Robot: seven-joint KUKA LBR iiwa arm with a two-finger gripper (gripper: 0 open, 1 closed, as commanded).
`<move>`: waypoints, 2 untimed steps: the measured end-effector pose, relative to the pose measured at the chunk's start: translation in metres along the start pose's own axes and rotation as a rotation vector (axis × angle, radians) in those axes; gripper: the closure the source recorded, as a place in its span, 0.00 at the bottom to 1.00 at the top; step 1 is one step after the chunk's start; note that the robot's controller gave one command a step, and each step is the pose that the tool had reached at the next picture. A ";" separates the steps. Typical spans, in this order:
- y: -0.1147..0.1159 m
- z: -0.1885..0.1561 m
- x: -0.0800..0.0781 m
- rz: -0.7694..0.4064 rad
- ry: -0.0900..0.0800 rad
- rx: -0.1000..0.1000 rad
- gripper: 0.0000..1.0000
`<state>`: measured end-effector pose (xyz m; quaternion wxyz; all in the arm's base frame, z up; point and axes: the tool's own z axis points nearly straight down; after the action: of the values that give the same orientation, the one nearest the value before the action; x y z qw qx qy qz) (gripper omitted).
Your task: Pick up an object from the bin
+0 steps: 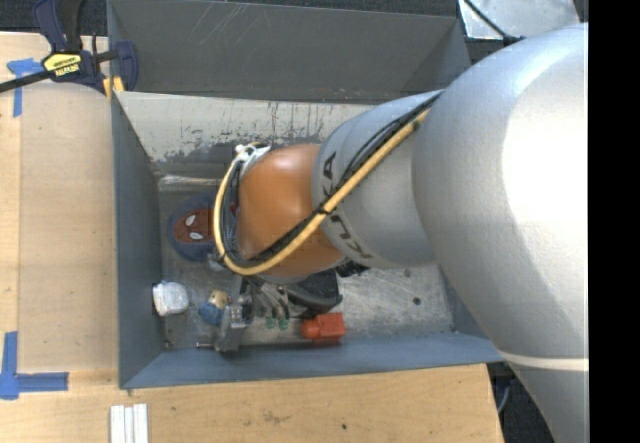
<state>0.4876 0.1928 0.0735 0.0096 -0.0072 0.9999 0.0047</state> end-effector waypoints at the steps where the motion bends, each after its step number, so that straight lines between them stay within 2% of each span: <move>1: -0.080 -0.028 -0.016 -0.188 0.014 0.010 0.00; 2: -0.085 -0.044 -0.016 -0.040 0.012 0.007 0.00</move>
Offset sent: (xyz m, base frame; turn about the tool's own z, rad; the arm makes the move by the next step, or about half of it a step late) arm 0.0147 -0.0770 0.0265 -0.1927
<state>0.5045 0.1079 0.1170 0.0036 -0.0273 0.9996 0.0008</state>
